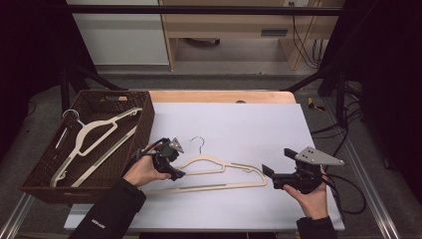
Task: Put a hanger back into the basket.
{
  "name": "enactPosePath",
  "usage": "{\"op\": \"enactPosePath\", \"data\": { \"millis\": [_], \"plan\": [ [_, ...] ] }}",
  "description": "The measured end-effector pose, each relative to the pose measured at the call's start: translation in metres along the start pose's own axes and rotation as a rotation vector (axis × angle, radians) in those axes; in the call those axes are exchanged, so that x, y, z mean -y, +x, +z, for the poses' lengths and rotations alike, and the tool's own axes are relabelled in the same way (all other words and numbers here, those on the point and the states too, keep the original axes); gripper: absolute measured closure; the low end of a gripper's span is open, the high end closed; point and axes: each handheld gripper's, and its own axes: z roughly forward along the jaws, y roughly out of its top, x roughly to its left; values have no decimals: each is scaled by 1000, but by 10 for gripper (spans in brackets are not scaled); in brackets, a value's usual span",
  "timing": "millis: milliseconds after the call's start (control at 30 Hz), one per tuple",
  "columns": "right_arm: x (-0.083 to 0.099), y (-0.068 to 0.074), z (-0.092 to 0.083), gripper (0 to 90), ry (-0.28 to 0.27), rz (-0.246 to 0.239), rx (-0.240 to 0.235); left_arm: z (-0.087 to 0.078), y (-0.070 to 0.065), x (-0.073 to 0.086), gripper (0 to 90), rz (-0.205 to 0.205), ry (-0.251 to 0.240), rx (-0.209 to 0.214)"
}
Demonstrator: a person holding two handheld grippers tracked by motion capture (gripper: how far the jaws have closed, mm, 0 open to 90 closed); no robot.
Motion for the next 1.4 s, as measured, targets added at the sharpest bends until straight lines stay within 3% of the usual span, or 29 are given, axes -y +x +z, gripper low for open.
{"op": "enactPosePath", "data": {
  "millis": [100, 200, 367, 467, 667, 767, 900, 1200, 1267, 1400],
  "plan": [
    [0, 0, 0, 57, -1, 0, -1, 9, 4, 3, 347, -14, 48, 1],
    [0, 0, -1, 58, -3, 0, 0, 16, 8, 7, 389, -19, 99, -26],
    [0, -1, -1, 60, -1, -3, -4, 20, 14, 11, 454, -57, 141, -41],
    [0, 0, -1, 60, -1, -1, -1, 19, 17, 13, 516, -83, 136, -7],
    [0, -1, -2, 60, -1, -2, -3, 18, 19, 14, 560, -87, 136, 2],
    [-1, 0, -3, 61, -4, 0, -2, 17, 18, 13, 717, -97, 153, -1],
    [-1, 0, -2, 61, 0, -1, -2, 17, 14, 13, 746, -64, 163, -9],
    [0, 0, -1, 62, 4, -7, -1, 16, -1, 11, 785, 6, 195, 44],
    [0, 0, -1, 62, 4, -7, -1, 15, -7, 13, 790, 30, 188, 37],
    [0, 1, -2, 62, 3, -4, -2, 15, -9, 16, 779, 4, 168, 32]
  ]
}}
